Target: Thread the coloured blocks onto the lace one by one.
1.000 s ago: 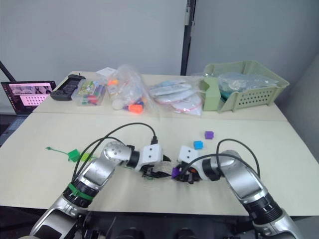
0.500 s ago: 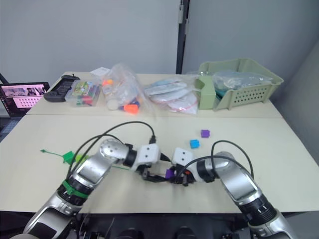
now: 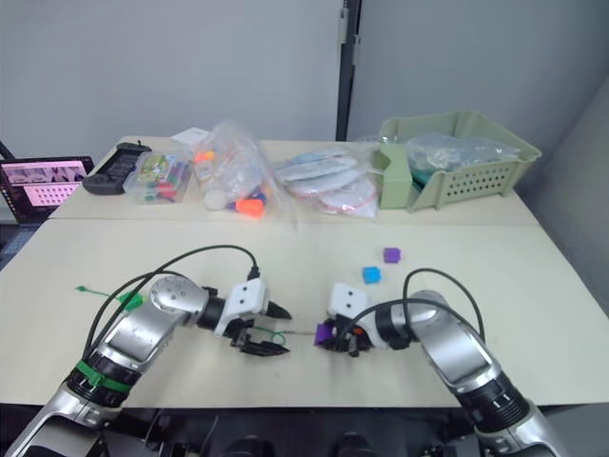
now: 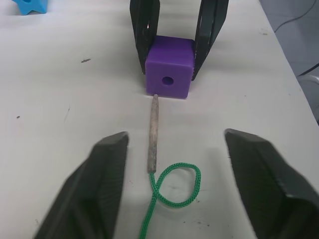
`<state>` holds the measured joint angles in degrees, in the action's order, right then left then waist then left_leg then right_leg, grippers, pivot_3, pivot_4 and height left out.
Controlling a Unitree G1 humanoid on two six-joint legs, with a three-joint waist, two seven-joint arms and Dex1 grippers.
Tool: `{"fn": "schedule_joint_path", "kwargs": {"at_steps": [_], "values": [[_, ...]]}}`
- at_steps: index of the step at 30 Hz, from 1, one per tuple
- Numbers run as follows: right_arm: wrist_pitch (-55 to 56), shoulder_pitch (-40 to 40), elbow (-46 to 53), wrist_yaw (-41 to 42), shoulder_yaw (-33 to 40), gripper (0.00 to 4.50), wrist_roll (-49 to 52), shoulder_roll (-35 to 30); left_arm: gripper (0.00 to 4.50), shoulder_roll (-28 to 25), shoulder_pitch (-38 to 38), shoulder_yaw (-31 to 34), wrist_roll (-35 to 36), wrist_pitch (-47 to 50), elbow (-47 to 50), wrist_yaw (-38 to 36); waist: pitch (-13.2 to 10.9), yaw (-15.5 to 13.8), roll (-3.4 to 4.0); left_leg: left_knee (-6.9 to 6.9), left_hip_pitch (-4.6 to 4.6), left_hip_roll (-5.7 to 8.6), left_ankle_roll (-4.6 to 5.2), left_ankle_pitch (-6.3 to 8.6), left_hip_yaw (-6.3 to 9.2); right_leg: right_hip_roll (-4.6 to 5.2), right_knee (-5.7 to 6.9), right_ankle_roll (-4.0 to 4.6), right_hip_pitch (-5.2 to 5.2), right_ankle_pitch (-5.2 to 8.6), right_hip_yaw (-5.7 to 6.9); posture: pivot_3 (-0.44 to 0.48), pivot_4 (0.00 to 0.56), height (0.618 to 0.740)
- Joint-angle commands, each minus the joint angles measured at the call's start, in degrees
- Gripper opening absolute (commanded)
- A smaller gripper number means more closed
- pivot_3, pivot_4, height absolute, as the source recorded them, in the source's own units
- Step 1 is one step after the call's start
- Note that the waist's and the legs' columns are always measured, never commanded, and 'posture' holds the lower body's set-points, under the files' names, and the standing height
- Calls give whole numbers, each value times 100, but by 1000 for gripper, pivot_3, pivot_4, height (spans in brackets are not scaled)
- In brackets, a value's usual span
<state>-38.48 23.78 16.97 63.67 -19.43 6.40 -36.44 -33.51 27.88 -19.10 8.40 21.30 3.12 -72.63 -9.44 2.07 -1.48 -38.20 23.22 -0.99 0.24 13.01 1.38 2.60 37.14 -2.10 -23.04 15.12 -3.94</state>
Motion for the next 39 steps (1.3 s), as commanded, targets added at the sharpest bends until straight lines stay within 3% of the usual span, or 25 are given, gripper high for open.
{"fn": "schedule_joint_path", "kwargs": {"at_steps": [1, 7, 17, 20, 24, 29, 38, 39], "values": [[-38, -97, 125, 77, -163, 1155, 177, -20, 1854, 103, -20, -47, 6, -141, 35, 122, 0, -1, 0, 0, 1, 0, 0, 0, 0, 0, 0, 0, 0, 0, 0, 0, 150, 740], [-59, -111, 183, 52, -182, 1155, 224, -86, 15, 203, -18, -115, -147, -382, -210, 304, 0, -2, 0, 0, 4, 1, 0, 0, 1, 0, 0, 0, -4, 0, 0, 0, 150, 740], [-102, -138, 259, -4, -197, 1155, 288, -139, 15, 264, 31, -169, -198, -497, -178, 463, 0, -27, 0, 0, 4, 2, 0, 0, 0, 2, 0, 1, -3, 0, 0, 0, 150, 740], [-32, -201, 239, -3, -146, 1155, 264, -220, 15, 105, 118, 98, 51, -323, -67, 350, 0, -33, 0, 0, 4, 2, 0, 0, 0, 2, 0, 1, -3, 0, 0, 0, 150, 740], [7, -315, 288, -58, 83, 1155, 349, -291, 1166, -49, 188, 321, 443, 62, 88, 152, 0, -70, 0, 0, 5, 2, 0, 0, 0, 2, 0, 0, -4, 0, 0, 0, 150, 740], [88, -419, 300, -107, 165, 1155, 431, -398, 2782, -106, 43, 90, 124, -199, 6, 255, 0, -136, 0, -1, 6, 9, 0, 0, -3, 8, -3, 0, -1, 0, 0, 0, 150, 740], [159, -304, 102, -149, 127, 1155, 365, -516, 2782, 277, -154, -303, -244, -455, -434, 611, 0, -148, 0, -4, 4, 8, 0, -1, -4, 7, -1, 0, 0, 0, 0, 0, 150, 740], [143, -305, 127, -150, 138, 1155, 379, -535, 2529, 269, -163, -330, -329, -555, -535, 635, 0, -156, 0, -6, 5, 9, 0, 0, -3, 8, -1, 0, 2, 0, 0, 0, 150, 740]]}}
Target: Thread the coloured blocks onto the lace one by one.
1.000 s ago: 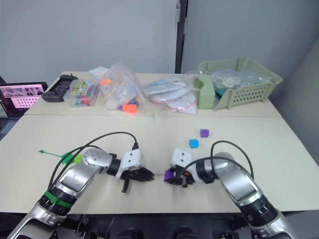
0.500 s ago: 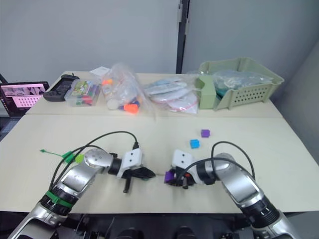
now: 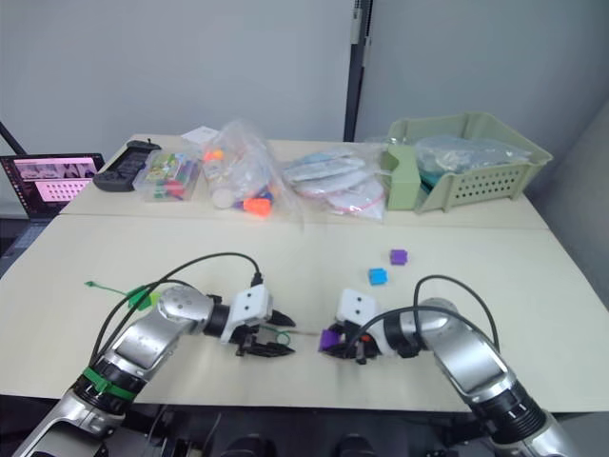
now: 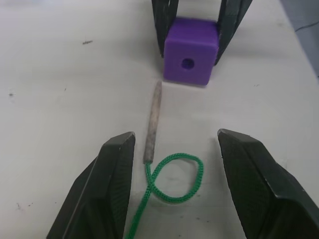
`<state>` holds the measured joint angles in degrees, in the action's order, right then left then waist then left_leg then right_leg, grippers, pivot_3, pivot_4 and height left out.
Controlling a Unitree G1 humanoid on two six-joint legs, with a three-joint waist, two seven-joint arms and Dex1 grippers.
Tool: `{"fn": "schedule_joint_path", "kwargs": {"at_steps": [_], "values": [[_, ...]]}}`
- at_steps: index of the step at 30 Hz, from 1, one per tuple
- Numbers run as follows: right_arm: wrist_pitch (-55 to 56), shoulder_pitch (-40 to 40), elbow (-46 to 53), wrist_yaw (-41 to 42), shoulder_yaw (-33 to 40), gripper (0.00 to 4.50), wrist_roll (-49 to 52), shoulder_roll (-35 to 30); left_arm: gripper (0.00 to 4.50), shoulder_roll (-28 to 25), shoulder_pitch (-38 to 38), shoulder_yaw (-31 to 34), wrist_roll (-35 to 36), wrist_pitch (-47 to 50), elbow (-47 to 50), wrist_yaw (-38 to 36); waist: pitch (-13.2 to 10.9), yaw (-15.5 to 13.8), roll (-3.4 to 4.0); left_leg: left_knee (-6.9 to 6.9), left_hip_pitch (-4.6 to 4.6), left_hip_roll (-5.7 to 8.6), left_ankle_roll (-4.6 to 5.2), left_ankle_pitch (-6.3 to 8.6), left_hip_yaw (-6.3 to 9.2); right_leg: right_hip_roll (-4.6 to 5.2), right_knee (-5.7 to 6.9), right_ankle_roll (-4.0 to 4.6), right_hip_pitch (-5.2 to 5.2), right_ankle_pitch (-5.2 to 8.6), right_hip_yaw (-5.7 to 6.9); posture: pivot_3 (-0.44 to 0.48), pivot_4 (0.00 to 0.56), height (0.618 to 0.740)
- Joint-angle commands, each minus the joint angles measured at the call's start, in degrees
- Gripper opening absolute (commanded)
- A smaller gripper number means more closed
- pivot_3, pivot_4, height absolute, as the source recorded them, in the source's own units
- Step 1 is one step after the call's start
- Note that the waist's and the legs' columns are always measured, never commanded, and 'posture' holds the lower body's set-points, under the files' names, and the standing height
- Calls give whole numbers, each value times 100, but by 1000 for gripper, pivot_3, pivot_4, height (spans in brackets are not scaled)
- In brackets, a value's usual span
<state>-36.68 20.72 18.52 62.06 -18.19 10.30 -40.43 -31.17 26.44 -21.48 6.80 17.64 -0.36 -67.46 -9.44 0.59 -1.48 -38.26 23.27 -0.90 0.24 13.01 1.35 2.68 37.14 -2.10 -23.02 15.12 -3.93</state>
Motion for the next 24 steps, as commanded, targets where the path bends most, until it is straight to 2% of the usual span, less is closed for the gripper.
{"fn": "schedule_joint_path", "kwargs": {"at_steps": [1, 8, 16, 24], "values": [[-47, 0, -7, 13, 18, 1155, 1, -157, 2233, 25, -31, -94, -194, -253, -237, 102, 0, -14, 0, -2, 0, 0, 0, 0, 0, 0, 0, 0, 2, 0, 0, 0, 150, 740], [-57, 4, 24, -17, -4, 1155, 30, -193, 16, 135, 20, -51, -87, -138, -235, 146, 0, -12, 0, -3, -1, 0, 0, 0, 0, 1, 0, 0, 3, 0, 0, 0, 150, 740], [-79, 21, 53, -74, -50, 1155, 42, -125, 16, 98, 115, 69, 36, -112, -44, 53, 0, -10, 0, -3, -1, 0, 0, 0, 0, 1, 0, 0, 3, 0, 0, 0, 150, 740], [-22, 108, 11, -109, -162, 1155, -29, -80, 16, -321, 406, 109, 310, 568, 792, -334, 0, 20, 0, -4, -1, -2, 0, 0, -1, -2, 3, 0, 0, 0, 0, 0, 150, 740]]}}
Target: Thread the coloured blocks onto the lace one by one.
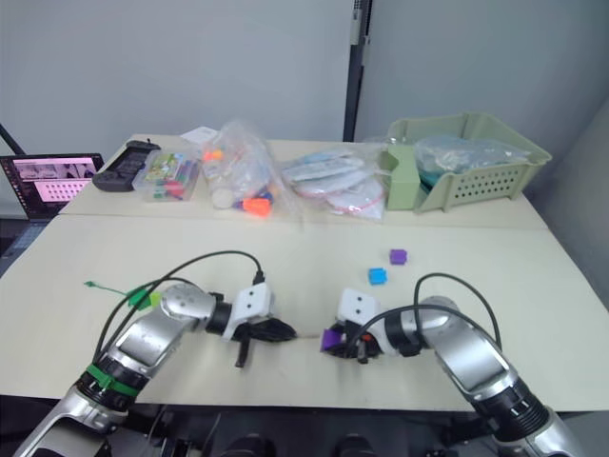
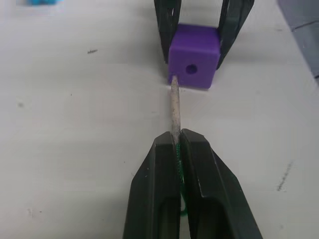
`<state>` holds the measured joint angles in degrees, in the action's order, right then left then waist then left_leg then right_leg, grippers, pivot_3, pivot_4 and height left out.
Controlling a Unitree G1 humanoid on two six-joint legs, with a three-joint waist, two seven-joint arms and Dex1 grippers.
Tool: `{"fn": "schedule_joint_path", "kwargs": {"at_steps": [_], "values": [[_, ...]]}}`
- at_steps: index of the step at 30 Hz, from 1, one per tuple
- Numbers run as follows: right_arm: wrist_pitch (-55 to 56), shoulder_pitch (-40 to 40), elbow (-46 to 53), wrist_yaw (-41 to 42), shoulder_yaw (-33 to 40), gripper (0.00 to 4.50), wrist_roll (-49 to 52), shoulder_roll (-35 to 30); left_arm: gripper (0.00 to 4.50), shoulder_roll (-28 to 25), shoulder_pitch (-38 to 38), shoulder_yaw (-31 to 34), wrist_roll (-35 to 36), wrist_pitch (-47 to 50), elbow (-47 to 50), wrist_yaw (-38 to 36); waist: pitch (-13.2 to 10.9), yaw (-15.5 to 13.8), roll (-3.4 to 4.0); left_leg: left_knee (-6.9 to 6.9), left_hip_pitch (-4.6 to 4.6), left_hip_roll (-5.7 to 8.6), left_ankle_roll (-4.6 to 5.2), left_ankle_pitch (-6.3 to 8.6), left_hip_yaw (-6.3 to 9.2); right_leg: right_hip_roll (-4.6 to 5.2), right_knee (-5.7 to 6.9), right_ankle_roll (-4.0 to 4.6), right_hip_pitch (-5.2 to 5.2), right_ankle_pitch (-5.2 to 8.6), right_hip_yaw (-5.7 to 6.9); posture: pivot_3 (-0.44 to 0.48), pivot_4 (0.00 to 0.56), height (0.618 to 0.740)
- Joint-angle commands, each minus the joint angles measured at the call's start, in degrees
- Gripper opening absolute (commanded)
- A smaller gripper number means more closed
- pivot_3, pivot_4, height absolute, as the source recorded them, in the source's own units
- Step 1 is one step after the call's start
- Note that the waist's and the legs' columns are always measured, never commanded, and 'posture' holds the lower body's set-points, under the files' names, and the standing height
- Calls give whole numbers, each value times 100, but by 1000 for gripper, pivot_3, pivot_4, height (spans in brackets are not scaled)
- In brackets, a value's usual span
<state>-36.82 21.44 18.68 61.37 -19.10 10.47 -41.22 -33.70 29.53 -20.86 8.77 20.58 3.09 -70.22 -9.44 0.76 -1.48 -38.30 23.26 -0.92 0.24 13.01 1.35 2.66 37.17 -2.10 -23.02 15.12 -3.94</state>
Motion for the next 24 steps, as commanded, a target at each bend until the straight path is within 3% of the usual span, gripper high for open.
{"fn": "schedule_joint_path", "kwargs": {"at_steps": [1, 24], "values": [[1, 55, 2, -54, -101, 1155, -64, 10, 16, -77, 106, 26, 112, 358, 542, -23, 0, 5, 0, 0, 0, 0, 0, 0, 0, 0, 0, 0, 0, 0, 0, 0, 150, 740], [-77, 135, 56, -130, -168, 1155, -82, 51, 16, -220, 170, -229, -70, 1405, 1159, 346, 0, 14, 0, 0, 0, -4, 0, 0, 1, -6, 3, 1, -2, 0, -1, 0, 150, 740]]}}
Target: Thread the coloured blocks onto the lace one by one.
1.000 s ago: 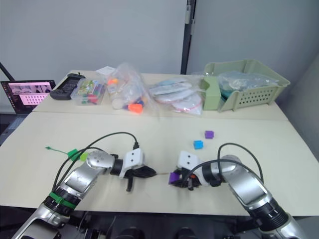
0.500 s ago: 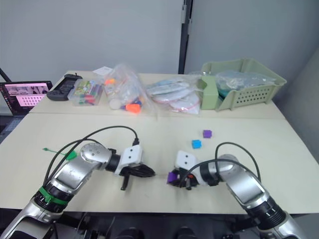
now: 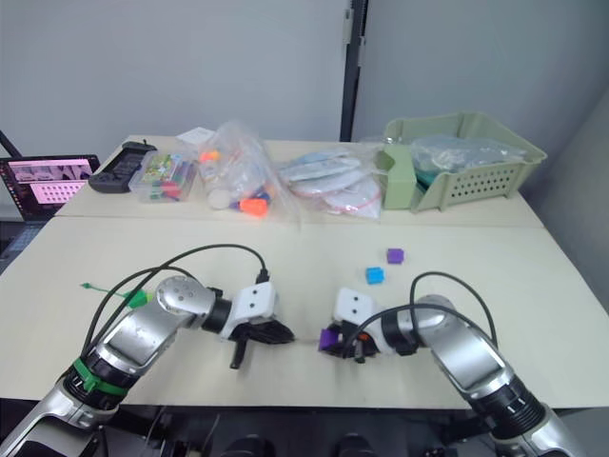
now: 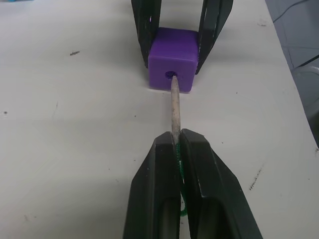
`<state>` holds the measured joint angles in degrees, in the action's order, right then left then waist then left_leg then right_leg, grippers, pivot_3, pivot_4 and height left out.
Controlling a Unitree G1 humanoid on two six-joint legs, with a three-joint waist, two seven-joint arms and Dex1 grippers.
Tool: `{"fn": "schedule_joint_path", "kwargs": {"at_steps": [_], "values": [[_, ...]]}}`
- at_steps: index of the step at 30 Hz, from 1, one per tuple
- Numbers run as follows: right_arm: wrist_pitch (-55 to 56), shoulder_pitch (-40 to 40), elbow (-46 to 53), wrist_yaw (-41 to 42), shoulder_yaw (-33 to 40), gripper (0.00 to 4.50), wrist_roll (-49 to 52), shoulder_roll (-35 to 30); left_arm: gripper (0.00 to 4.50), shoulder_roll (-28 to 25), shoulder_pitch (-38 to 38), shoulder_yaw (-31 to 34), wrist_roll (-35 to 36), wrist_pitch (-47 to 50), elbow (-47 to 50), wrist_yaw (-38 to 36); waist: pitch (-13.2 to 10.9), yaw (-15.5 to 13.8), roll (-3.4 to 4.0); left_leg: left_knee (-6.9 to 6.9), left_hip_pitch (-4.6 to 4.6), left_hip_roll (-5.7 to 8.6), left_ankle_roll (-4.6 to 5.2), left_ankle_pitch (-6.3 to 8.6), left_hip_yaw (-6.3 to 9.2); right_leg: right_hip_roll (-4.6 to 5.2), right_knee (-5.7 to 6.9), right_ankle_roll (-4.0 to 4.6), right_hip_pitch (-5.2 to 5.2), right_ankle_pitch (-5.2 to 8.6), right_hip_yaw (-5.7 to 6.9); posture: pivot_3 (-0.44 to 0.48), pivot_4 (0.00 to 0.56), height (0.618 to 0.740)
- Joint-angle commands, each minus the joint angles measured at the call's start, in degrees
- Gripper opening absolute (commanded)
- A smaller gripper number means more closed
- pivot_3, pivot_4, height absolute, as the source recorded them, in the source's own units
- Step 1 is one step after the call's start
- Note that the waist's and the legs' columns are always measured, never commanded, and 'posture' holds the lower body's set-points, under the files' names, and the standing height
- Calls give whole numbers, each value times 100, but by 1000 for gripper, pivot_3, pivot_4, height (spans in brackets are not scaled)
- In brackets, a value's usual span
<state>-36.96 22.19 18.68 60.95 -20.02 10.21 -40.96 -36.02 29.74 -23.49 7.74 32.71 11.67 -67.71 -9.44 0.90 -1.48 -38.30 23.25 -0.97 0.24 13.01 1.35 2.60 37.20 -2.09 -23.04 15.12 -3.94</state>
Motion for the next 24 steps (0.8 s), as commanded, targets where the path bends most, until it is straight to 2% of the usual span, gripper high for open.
{"fn": "schedule_joint_path", "kwargs": {"at_steps": [1, 16, 24], "values": [[-65, 63, 57, -90, -81, 1155, -57, 31, 16, 11, 159, 17, 36, 227, 339, 104, 0, 1, 0, 0, 0, 0, 0, 0, 0, 0, 0, 0, 0, 0, 0, 0, 150, 740], [-250, 316, -12, -255, -191, 1155, -124, 338, 16, 126, 332, -123, 94, 317, 290, 104, 0, 62, 0, 0, -7, -4, 0, -1, 0, -8, 5, 6, 0, -4, -2, 0, 150, 740], [-211, 197, -239, -408, -36, 1155, -180, 239, 16, -204, 431, -160, 26, 718, 620, 135, 1, 127, -1, 0, -11, -5, 0, -1, 2, -9, 10, 7, 2, -4, -2, 0, 150, 740]]}}
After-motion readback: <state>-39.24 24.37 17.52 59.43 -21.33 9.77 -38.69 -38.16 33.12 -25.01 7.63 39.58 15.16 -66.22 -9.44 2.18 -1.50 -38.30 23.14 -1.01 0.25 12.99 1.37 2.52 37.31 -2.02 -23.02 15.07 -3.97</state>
